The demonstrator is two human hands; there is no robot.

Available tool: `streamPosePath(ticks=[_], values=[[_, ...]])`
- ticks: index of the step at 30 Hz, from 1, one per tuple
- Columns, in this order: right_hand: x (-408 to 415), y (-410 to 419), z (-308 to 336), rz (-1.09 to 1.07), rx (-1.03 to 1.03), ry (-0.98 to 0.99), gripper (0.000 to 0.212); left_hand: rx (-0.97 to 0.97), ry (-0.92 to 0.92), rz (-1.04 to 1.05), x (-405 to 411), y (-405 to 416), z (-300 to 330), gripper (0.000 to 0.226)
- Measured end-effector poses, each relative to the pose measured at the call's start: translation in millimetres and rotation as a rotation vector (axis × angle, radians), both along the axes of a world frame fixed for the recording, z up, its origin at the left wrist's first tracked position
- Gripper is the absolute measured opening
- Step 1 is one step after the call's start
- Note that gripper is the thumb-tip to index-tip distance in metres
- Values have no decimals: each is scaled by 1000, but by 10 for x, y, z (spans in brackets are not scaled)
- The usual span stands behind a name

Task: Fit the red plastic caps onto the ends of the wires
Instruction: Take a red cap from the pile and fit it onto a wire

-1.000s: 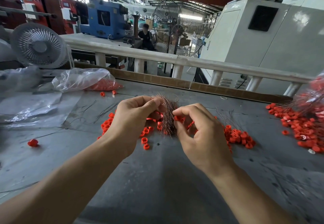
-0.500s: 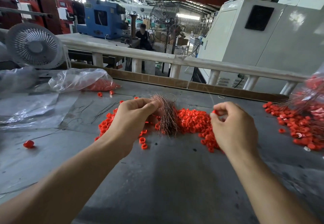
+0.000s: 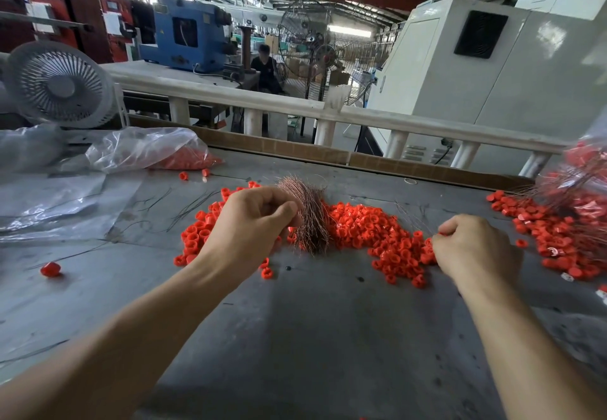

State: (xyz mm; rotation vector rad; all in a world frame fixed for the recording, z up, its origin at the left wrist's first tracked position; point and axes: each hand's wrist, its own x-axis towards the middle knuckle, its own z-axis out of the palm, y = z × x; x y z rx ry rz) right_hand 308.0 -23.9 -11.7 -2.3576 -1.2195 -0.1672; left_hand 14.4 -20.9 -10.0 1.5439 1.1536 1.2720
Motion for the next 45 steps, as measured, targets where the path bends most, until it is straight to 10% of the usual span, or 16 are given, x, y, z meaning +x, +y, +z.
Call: streamPosePath(ticks=[17, 45], values=[[-867, -72, -160, 751, 197, 120, 17, 49, 185, 9, 3, 63, -104, 17], [-1012, -84, -184, 774, 170, -91, 7, 72, 320, -54, 68, -8, -98, 11]])
